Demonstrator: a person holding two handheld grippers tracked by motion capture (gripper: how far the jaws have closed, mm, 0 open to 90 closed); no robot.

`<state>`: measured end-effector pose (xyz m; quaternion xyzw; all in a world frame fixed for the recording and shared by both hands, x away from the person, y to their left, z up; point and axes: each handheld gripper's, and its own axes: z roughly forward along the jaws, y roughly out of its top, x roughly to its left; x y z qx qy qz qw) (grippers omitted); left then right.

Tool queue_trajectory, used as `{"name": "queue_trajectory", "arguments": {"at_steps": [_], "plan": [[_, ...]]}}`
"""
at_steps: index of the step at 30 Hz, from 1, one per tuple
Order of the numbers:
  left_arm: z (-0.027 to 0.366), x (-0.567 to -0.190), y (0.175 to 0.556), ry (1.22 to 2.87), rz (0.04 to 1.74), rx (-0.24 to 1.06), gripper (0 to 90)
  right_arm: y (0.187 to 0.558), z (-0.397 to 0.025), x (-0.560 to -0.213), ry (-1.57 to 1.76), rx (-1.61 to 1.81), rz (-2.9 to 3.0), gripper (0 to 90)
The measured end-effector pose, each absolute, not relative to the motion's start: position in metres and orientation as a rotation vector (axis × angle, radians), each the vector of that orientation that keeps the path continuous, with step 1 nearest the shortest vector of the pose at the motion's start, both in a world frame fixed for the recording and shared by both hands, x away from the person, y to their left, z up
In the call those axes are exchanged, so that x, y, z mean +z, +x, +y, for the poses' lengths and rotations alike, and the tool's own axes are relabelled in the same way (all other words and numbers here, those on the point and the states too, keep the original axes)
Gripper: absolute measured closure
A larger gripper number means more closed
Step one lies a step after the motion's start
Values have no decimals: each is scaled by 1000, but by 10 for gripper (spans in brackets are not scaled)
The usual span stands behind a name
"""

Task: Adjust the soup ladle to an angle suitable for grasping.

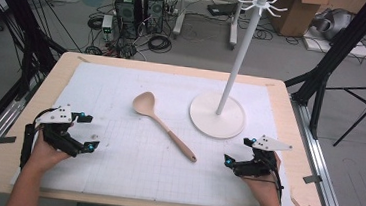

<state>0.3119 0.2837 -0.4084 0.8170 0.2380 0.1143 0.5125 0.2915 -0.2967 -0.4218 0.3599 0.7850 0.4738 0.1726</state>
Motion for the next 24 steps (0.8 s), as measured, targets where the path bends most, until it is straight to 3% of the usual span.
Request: {"name": "queue_trajectory", "arguments": {"at_steps": [24], "plan": [[280, -407, 311, 1966, 562, 276, 17, 289, -295, -417, 994, 1324, 2235, 4]]}}
